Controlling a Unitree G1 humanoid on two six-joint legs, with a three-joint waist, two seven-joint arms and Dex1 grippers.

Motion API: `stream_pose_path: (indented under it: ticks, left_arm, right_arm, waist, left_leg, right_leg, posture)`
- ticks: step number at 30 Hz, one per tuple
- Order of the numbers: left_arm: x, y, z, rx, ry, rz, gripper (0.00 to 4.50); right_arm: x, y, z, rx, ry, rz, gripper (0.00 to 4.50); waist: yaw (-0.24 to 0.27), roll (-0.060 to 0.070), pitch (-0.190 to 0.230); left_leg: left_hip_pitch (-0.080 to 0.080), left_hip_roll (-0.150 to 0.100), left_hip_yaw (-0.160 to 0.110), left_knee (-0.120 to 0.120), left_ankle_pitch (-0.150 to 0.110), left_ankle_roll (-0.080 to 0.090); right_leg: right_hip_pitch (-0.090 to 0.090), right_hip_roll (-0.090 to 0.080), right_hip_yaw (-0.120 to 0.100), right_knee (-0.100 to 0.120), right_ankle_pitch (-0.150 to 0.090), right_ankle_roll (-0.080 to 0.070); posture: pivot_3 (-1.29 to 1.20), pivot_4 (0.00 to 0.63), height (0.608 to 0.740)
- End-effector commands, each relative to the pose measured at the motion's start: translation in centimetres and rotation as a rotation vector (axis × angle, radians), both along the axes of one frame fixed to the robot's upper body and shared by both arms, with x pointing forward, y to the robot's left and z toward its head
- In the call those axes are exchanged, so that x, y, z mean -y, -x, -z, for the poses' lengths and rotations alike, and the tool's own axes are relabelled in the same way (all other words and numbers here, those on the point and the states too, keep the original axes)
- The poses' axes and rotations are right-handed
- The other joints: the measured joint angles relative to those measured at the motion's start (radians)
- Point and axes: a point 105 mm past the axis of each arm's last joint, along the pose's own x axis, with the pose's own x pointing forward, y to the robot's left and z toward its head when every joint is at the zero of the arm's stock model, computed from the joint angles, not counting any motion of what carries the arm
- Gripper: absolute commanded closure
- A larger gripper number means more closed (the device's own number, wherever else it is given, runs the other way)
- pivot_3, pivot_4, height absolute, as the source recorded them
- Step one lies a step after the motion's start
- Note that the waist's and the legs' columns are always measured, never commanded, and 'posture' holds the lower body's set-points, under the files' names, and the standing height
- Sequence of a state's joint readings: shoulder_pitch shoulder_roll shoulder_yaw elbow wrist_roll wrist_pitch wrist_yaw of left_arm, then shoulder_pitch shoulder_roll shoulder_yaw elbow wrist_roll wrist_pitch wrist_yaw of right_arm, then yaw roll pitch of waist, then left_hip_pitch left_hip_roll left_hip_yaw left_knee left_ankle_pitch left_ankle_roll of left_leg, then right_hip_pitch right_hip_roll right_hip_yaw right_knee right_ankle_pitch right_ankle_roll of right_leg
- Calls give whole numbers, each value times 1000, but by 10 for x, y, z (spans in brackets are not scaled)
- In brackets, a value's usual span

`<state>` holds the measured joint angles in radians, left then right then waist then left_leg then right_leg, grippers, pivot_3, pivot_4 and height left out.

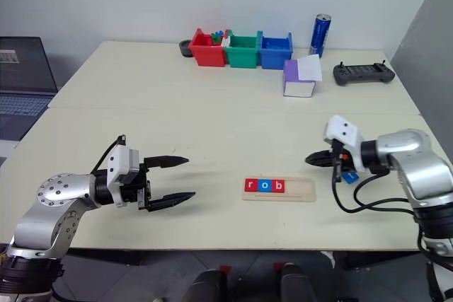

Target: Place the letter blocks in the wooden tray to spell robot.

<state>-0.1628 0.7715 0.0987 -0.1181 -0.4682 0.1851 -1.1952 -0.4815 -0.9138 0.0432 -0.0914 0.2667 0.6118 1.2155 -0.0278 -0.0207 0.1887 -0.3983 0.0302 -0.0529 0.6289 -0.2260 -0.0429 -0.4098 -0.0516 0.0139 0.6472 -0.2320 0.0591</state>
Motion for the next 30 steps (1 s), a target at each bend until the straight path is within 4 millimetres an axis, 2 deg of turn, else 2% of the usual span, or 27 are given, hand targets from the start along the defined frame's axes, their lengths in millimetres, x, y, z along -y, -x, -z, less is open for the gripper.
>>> stream_pose_path:
  ticks: [1, 3, 7, 10, 14, 19, 24, 27, 30]
  left_arm:
    - [-2, -1, -5, 35, 6, 14, 0]
    - [-1, -1, -4, 35, 8, 21, 0]
    - [-1, -3, -4, 35, 9, 30, 0]
    - [1, -4, -3, 33, 7, 43, 0]
    - [4, -8, -3, 34, 8, 55, 0]
    - [8, -11, -4, 43, 14, 63, 0]
    - [6, -9, -4, 37, 8, 66, 0]
    - [3, -8, -4, 33, 3, 63, 0]
    - [2, -9, -4, 33, 2, 60, 0]
  right_arm:
    - [26, 1, -18, 52, -26, 132, 4301]
    - [41, 1, -19, 45, -42, 222, 3928]
    - [69, 5, -21, 54, -45, 381, 2544]
    - [79, 10, -16, 37, -39, 441, 1471]
    - [89, 3, -11, 36, -48, 522, 55]
    - [112, 1, -5, 6, -79, 658, 22]
    - [121, 10, -2, -46, -91, 690, 22]
    - [120, 14, 2, -62, -75, 668, 22]
    - [111, 10, 0, -45, -125, 649, 22]
  waist:
    - [0, 0, 0]
    - [-2, 0, 0]
    - [-3, 0, 0]
    - [-1, 0, 0]
    - [-5, 0, 0]
    - [-3, 0, 0]
    - [-2, 0, 0]
    - [-3, 0, 0]
    - [-5, 0, 0]
  left_leg:
    - [0, 0, 0, 0, 0, 0]
    - [0, 0, 0, 0, 0, 0]
    - [0, 0, 1, 0, 0, 0]
    - [0, 0, 1, 0, 0, 0]
    - [0, 0, 1, 0, 0, 0]
    - [0, 0, 1, 0, 0, 0]
    - [0, 0, 1, 0, 0, 0]
    - [0, 0, 1, 0, 0, 0]
    - [0, 0, 1, 0, 0, 0]
  right_leg:
    - [0, 0, 0, 0, 0, 0]
    - [0, 0, 0, 0, 0, 0]
    - [0, 0, 1, 0, 0, -1]
    - [0, 0, 1, 0, 0, -1]
    - [0, 0, 1, 0, 0, 0]
    - [0, 0, 1, 0, 0, 0]
    - [0, 0, 1, 0, 0, 0]
    - [0, 0, 1, 0, 0, 0]
    - [0, 0, 2, 0, 0, 0]
  posture:
    - [0, 150, 740]
    - [0, 150, 740]
    - [0, 150, 740]
    - [0, 150, 740]
    - [0, 150, 740]
    - [0, 150, 740]
    - [0, 150, 740]
    - [0, 150, 740]
    - [0, 150, 740]
